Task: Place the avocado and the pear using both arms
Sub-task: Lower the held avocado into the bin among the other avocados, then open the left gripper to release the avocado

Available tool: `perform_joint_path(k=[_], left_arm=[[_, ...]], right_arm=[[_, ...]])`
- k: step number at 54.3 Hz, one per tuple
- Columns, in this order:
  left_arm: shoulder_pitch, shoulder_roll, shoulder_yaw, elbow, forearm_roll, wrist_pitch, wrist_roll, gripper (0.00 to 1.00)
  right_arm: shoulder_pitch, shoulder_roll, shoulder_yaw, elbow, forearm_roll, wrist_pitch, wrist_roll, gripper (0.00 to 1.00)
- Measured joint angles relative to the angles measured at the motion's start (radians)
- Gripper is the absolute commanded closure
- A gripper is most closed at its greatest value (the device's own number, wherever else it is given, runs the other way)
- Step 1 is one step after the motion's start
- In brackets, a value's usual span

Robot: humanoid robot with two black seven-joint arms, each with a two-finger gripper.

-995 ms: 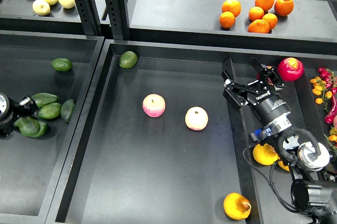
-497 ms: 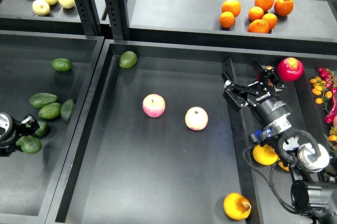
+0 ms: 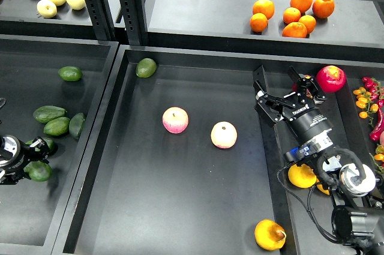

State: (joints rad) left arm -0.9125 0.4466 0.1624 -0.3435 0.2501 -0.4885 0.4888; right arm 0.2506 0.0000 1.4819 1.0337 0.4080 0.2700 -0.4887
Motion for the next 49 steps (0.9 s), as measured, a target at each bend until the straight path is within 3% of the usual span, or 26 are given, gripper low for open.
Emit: perform_joint_path(k=[30, 49], left_arm=[[0.005, 0.0, 0.0, 0.0, 0.001, 0.0, 0.0, 0.59], [0.001, -0.001, 0.0, -0.005, 0.001, 0.0, 0.0, 0.45]], right_arm=[[0.0, 0.0, 0.0, 0.0, 0.0, 0.002, 0.0, 0.0], [-0.004, 0.0, 0.0, 0.0, 0.0, 0.009, 0.0, 0.0]])
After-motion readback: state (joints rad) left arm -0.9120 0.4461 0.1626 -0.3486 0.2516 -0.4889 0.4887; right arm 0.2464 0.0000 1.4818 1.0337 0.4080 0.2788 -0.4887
